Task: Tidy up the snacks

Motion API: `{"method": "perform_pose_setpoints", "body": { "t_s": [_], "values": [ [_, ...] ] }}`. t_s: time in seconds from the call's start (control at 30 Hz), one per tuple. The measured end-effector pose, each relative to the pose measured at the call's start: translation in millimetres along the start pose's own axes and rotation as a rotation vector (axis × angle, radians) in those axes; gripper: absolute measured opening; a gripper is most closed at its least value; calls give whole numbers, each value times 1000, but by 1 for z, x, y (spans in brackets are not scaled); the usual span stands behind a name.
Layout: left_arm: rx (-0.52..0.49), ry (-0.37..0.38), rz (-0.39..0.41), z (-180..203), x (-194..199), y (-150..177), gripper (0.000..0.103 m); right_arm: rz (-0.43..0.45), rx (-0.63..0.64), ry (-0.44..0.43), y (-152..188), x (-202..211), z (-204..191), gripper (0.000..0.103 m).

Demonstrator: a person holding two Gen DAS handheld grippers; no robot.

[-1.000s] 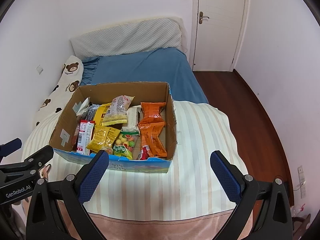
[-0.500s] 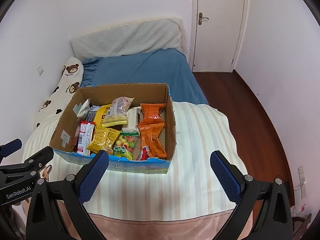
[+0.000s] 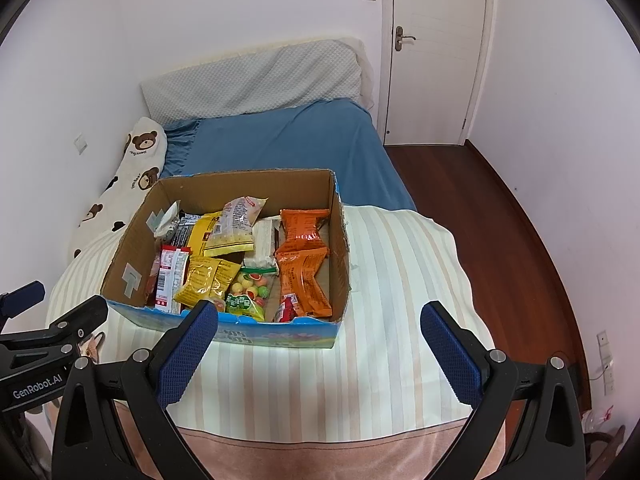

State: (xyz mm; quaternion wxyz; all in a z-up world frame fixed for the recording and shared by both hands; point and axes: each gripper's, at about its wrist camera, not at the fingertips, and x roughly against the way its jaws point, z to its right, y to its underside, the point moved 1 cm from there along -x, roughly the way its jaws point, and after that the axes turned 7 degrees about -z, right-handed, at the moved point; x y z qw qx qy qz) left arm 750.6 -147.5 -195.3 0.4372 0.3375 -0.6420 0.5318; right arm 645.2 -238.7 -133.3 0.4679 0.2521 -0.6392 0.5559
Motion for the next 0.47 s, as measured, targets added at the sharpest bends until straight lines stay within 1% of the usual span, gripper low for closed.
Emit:
{"method": "perform_pose_setpoints", "body": {
  "t_s": [0.33,0.47],
  "values": [
    [-3,-1,-1,1,0,1,103,-4,-11,-3,2,-1,2,103],
    [-15,-11,16,3,3,2,103,-3,-12,-2,3,-1,3,103]
  ]
}}
